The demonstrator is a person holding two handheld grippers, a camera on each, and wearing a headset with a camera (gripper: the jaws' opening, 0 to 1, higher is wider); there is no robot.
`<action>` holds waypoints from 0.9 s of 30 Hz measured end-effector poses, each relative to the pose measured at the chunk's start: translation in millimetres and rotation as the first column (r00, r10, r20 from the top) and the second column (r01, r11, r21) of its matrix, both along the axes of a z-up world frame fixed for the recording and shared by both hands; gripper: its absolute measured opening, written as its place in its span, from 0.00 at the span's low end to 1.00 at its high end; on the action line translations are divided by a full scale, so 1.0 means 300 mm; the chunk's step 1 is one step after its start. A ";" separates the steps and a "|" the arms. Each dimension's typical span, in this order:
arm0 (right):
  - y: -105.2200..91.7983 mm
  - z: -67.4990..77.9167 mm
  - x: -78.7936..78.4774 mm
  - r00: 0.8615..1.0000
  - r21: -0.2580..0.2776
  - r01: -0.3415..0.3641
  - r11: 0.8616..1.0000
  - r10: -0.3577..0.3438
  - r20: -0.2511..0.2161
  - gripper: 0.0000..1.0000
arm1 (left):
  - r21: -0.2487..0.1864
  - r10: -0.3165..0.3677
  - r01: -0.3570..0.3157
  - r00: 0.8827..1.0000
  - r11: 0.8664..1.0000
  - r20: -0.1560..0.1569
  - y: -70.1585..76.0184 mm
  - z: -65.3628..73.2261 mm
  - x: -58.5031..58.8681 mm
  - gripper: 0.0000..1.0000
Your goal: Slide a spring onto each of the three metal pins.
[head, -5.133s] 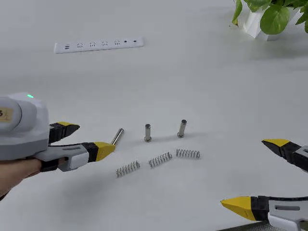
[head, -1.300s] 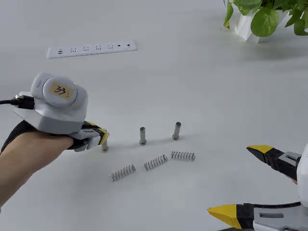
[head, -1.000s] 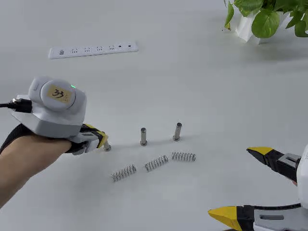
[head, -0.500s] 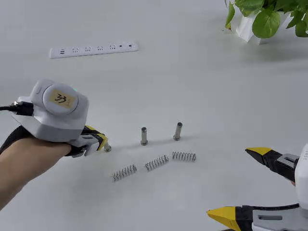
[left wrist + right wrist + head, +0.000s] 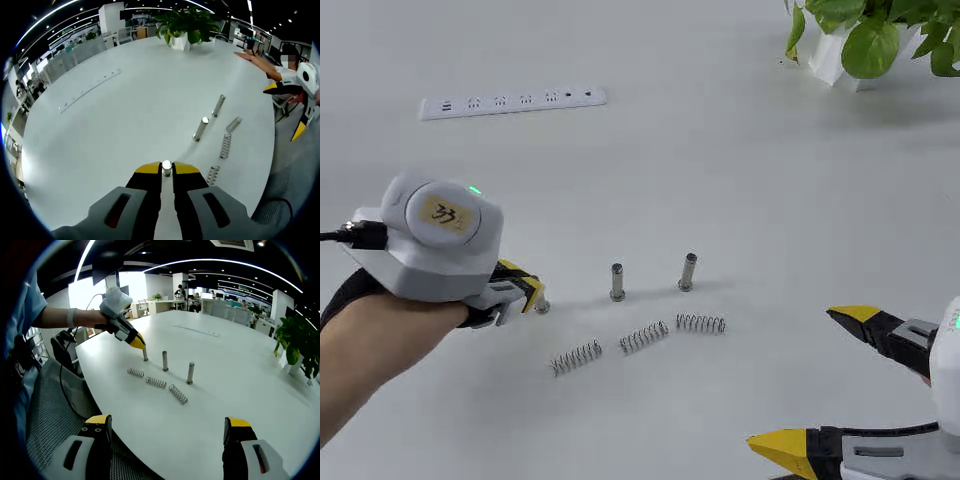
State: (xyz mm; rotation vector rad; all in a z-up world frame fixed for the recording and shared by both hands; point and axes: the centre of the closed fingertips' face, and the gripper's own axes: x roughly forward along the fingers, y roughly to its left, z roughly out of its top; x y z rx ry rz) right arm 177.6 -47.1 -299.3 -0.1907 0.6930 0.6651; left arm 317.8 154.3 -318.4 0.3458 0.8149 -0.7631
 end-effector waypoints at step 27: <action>0.005 -0.004 -0.003 1.000 -0.001 -0.005 1.000 0.005 -0.004 0.92 | 0.004 -0.024 0.024 1.000 1.000 0.013 0.002 -0.024 -0.015 0.08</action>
